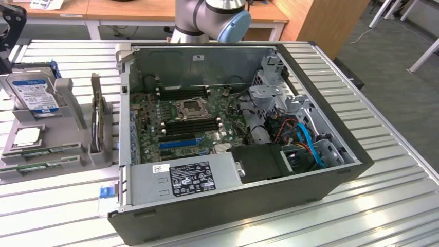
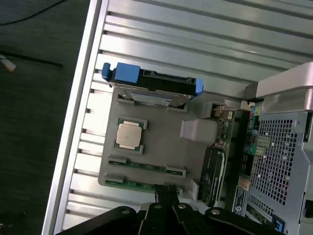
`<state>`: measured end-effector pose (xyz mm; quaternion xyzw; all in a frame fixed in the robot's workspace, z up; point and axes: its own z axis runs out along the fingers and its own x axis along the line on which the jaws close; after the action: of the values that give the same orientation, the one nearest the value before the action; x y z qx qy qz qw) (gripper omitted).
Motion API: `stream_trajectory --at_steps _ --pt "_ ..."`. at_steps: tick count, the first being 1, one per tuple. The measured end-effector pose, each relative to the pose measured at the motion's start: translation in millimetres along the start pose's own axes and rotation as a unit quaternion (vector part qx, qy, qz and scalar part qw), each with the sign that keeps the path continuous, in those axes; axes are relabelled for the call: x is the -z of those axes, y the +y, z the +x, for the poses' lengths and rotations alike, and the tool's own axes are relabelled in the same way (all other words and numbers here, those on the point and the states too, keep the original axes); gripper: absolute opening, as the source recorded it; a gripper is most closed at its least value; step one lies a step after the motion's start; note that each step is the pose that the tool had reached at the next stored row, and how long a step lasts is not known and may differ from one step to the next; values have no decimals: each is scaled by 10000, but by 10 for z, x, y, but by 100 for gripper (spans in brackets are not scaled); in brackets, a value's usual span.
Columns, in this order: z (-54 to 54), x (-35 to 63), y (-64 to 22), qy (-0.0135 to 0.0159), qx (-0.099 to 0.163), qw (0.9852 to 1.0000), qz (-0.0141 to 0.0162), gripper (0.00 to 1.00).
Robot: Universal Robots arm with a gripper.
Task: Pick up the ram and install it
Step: 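Pick up the ram and move it above insertion slot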
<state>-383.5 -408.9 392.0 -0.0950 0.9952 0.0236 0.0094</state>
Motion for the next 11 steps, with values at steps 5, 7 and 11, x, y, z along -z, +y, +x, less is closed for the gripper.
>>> stream_trajectory --at_steps 5,7,11 --pt "0 -2 0 20 454 9990 -11 10" --pt "0 -2 0 29 633 9980 -14 10" --pt "0 -4 0 45 999 9950 -23 10"
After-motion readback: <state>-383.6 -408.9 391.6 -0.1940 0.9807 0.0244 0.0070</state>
